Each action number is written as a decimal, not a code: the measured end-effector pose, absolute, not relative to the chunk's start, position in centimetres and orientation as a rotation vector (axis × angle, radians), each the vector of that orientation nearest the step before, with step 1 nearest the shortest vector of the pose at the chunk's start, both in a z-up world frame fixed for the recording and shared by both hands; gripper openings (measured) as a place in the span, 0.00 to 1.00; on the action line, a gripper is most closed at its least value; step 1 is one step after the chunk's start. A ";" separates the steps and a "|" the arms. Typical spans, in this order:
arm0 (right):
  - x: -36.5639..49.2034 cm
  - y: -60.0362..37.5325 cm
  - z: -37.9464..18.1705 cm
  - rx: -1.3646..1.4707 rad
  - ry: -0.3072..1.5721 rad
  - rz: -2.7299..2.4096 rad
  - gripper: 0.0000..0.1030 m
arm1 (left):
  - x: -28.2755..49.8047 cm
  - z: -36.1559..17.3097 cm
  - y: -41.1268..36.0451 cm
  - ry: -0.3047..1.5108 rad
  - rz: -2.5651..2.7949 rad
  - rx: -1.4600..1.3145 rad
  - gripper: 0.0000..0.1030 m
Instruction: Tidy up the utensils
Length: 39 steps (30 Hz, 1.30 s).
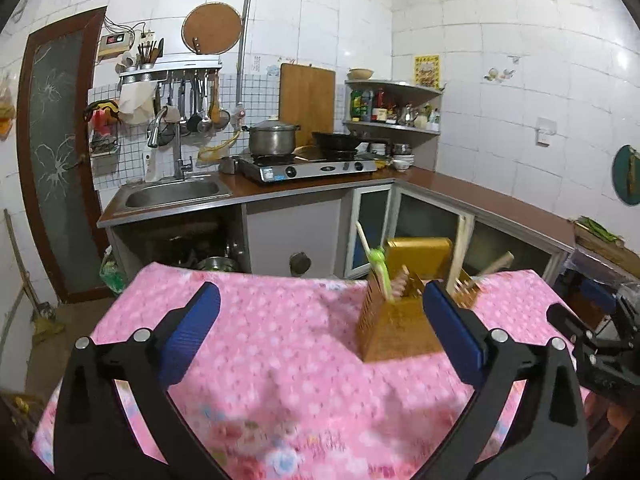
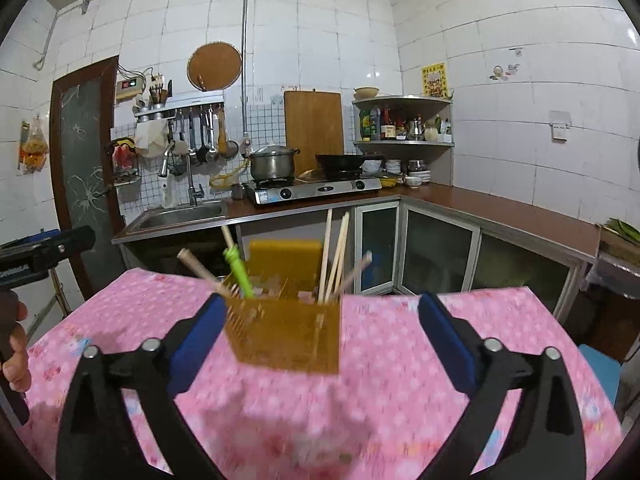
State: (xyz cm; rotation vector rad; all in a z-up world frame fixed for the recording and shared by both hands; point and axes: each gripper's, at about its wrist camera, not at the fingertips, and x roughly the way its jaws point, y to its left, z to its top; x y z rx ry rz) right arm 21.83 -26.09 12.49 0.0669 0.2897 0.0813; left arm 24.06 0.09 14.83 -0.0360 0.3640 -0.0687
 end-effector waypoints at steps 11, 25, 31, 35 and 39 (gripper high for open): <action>12.8 -24.8 7.1 0.115 0.309 0.058 0.96 | 13.0 9.1 -0.6 0.256 -0.083 -0.032 0.95; 12.5 -24.9 4.0 0.073 0.289 0.004 0.96 | 12.8 3.3 0.0 0.212 -0.017 0.019 0.95; 12.5 -24.3 3.8 0.037 0.286 -0.023 0.96 | 12.9 2.7 0.4 0.217 -0.003 0.016 0.95; 12.3 -24.4 3.9 0.039 0.281 -0.021 0.96 | 13.1 2.5 0.3 0.237 -0.011 0.028 0.95; 12.2 -24.8 3.8 0.058 0.282 -0.026 0.96 | 13.1 2.6 0.4 0.236 -0.007 0.019 0.95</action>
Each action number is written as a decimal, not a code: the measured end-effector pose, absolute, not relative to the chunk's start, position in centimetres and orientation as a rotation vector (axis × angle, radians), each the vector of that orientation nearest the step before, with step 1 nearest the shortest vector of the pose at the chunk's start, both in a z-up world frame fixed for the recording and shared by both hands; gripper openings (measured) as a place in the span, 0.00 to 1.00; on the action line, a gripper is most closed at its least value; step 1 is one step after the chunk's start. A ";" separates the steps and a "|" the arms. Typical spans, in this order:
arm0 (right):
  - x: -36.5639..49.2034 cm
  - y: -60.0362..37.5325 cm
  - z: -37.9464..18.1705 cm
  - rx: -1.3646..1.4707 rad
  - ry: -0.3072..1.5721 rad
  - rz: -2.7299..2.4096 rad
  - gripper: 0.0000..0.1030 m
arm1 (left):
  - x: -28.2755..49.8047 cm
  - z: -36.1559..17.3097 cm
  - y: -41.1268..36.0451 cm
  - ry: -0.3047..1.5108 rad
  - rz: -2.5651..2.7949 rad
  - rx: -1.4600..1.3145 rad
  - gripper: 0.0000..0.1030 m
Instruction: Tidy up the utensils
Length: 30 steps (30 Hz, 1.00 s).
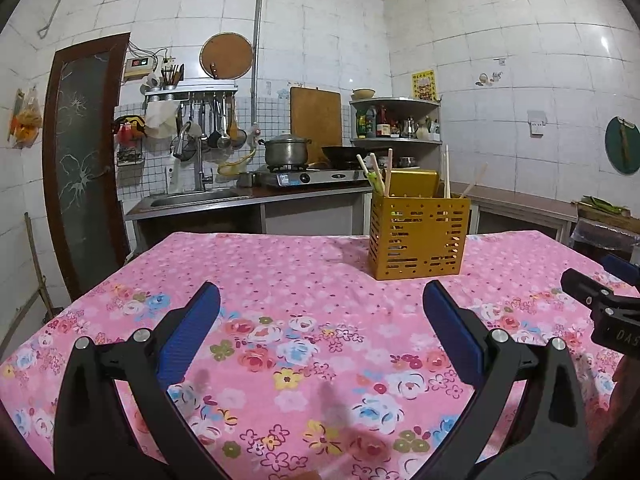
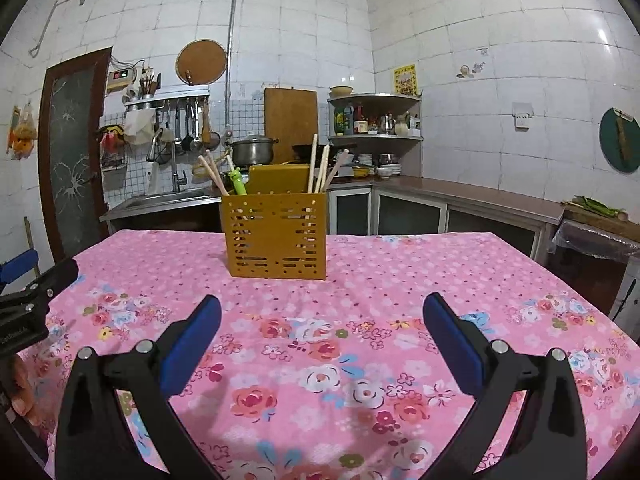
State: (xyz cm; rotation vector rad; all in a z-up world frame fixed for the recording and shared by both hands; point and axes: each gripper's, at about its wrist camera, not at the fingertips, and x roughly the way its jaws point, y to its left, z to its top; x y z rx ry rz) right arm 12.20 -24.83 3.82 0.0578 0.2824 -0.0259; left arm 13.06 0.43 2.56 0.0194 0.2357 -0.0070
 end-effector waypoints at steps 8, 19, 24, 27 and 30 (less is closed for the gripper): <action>11.9 -24.7 3.9 0.049 0.268 -0.030 0.96 | 13.4 2.4 0.7 0.258 -0.012 0.009 0.95; 11.8 -24.6 4.0 0.041 0.263 -0.031 0.96 | 13.4 2.4 0.8 0.266 -0.013 0.007 0.95; 11.7 -24.6 4.1 0.031 0.259 -0.036 0.96 | 13.4 2.5 0.7 0.262 -0.017 0.015 0.95; 11.6 -24.5 4.2 0.023 0.254 -0.040 0.96 | 13.4 2.5 0.6 0.262 -0.018 0.014 0.95; 11.6 -24.5 4.2 0.018 0.251 -0.042 0.96 | 13.4 2.5 0.6 0.262 -0.018 0.016 0.95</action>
